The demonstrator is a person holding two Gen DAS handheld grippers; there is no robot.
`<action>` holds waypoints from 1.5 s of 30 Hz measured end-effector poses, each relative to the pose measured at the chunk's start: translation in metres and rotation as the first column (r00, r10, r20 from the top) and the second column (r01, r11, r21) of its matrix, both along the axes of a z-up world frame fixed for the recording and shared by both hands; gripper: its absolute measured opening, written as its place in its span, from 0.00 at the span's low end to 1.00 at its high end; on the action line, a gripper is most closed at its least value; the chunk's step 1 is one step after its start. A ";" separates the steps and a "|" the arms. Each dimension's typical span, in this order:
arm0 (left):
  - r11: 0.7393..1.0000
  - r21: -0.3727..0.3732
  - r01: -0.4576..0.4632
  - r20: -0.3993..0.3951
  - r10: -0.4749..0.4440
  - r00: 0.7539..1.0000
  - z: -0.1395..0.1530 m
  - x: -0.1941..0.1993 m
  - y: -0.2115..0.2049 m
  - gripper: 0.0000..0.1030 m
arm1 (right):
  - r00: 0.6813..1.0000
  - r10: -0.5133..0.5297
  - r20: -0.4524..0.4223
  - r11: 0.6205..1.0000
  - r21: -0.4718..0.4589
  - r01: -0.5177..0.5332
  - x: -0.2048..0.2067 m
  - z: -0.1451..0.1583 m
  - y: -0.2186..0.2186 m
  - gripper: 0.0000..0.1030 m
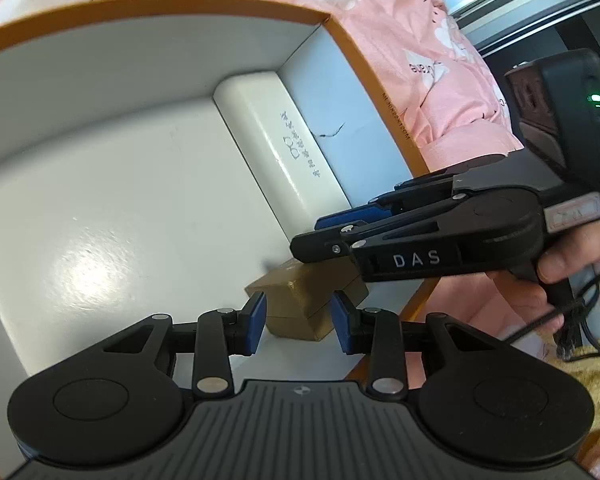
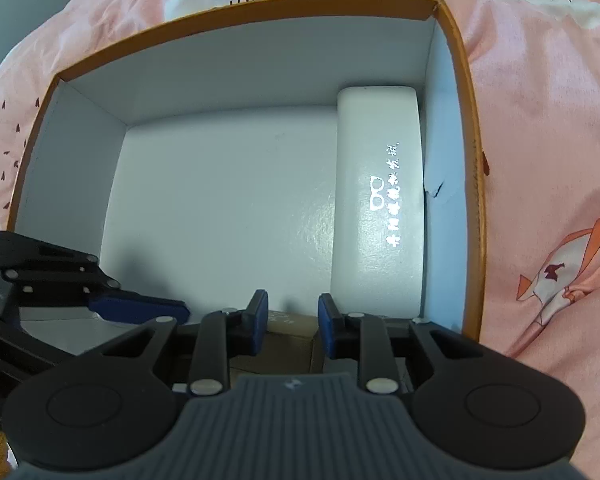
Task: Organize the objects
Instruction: 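Push the gold box beside the white case and open the left tool, then withdraw both tools from the orange box back to the item pile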
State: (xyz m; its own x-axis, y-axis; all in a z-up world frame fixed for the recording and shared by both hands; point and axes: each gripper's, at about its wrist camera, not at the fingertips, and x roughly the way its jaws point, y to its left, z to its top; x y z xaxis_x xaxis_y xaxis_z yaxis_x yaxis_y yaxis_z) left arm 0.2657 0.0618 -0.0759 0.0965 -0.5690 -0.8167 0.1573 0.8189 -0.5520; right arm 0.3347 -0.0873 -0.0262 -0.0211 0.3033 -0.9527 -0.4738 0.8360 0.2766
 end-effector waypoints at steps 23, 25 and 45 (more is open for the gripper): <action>0.995 -0.046 -0.093 -0.069 0.090 0.994 -0.016 0.012 -0.043 0.12 | 0.936 0.110 0.334 0.993 -0.081 -0.088 -0.009 0.040 -0.020 0.25; 0.994 -0.045 -0.104 -0.069 0.101 0.993 -0.016 0.013 -0.047 0.12 | 0.933 0.094 0.348 0.995 -0.074 -0.072 -0.013 0.042 -0.022 0.25; 0.950 0.195 -0.242 0.398 0.149 0.905 0.091 -0.083 -0.047 0.15 | 0.866 0.006 0.501 0.991 0.114 -0.072 -0.090 0.099 -0.052 0.36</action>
State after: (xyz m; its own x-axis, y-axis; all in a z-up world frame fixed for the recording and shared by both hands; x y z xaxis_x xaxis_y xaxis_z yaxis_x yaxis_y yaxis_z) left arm 0.1826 0.0148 0.0149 0.5100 -0.3036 -0.8048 0.1369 0.9524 -0.2725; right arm 0.2445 -0.1390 0.0727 0.4320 0.4285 -0.7936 -0.6077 0.7885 0.0950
